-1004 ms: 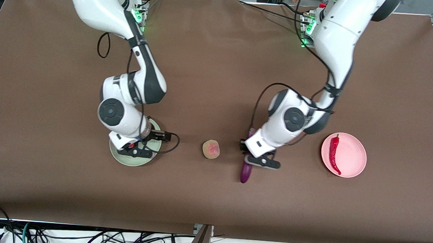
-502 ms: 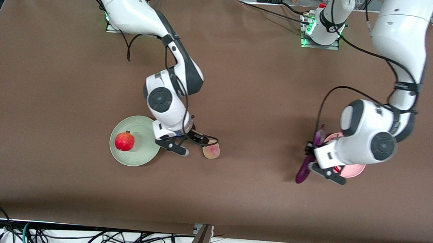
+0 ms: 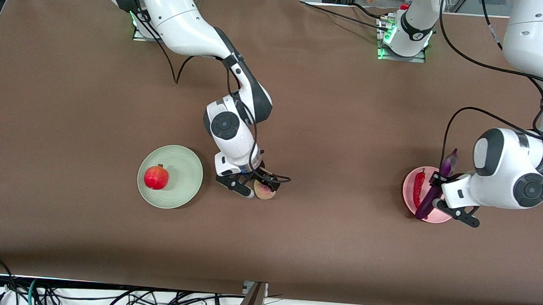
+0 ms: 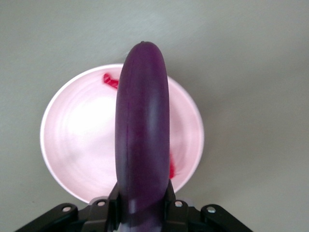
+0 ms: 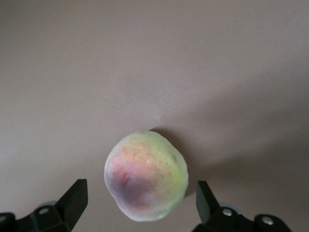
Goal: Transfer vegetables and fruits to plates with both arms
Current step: 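Carry the eggplant to the pink plate while the right gripper grasps the peach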
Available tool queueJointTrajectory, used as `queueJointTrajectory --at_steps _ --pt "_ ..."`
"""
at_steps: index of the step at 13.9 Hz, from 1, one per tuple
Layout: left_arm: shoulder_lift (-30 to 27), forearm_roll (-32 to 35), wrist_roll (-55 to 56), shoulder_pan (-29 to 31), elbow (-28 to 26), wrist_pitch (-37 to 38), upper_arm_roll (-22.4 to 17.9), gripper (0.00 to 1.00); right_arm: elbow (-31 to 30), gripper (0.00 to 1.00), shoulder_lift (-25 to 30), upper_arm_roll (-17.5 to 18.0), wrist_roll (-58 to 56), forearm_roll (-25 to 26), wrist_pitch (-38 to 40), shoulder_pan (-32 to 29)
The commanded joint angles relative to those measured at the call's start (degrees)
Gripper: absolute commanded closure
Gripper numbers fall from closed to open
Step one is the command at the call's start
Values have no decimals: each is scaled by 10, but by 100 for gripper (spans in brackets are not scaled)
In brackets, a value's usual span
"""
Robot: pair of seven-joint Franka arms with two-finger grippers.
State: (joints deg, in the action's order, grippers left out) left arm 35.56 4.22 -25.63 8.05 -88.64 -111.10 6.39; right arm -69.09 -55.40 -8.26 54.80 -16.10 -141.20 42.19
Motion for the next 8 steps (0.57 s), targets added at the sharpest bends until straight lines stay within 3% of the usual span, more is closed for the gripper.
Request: queueJointTrajectory --at_steps 1,2,3,4,6,8 --pt "-33 11 -62 36 -85 -87 10 99 22 1 -21 -1 13 -3 -12 4" --pt "-32 11 -85 39 -92 -106 10 85 22 1 -23 -2 13 -2 -12 4" --pt "-30 11 -100 44 -90 -114 10 43 20 1 -23 -2 12 4 -12 5" --pt "-29 11 -106 47 -90 -116 11 0 19 10 -23 -1 9 17 -12 6" --pt "-29 8 -138 49 -88 -113 13 0 19 43 -23 -1 3 26 -11 5" --pt "-34 8 -142 48 -87 -109 16 0 19 69 -17 -2 -1 27 -6 3"
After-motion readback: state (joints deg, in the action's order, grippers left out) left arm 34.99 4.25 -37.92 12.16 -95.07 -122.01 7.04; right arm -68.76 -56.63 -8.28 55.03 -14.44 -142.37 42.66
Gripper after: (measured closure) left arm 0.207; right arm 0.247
